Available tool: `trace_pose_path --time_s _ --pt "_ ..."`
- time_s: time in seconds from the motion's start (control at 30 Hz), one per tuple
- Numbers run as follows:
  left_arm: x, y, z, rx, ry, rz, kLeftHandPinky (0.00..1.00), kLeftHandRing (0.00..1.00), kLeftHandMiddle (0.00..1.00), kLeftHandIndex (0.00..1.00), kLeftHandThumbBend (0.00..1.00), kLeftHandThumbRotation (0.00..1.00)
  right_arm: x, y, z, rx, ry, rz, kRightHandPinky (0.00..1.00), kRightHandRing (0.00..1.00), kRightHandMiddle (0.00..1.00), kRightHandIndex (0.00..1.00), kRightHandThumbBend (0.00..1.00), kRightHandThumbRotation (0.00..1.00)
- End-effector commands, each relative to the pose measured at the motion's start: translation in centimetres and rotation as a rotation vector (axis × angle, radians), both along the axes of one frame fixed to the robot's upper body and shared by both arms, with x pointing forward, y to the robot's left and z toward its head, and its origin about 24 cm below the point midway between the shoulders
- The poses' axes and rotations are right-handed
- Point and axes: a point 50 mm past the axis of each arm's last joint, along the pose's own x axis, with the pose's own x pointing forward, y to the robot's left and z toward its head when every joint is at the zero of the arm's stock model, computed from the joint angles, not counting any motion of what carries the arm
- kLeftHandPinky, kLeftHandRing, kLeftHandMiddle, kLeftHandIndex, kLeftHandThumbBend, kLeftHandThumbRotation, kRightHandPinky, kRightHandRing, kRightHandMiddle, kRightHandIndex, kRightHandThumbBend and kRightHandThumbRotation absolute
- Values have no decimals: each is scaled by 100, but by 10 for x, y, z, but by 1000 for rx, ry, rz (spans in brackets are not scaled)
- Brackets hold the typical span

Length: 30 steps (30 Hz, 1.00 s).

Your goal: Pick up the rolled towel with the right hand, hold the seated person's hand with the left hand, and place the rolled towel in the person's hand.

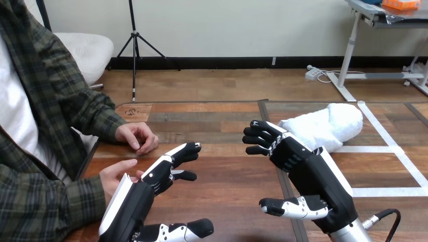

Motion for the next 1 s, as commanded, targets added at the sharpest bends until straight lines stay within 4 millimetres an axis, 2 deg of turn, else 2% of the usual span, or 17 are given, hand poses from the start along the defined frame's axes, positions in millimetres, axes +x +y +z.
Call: trace_pose_path --time_s 0.0,0.97 --pt "11 -1 14 -20 -77 0 71 86 87 84 100 50 13 2 17 -12 -90 7 79 84 86 86 100 34" --pt "12 -4 13 -35 -73 0 76 89 89 87 100 50 15 -4 22 -40 -117 -11 80 84 86 86 100 36"
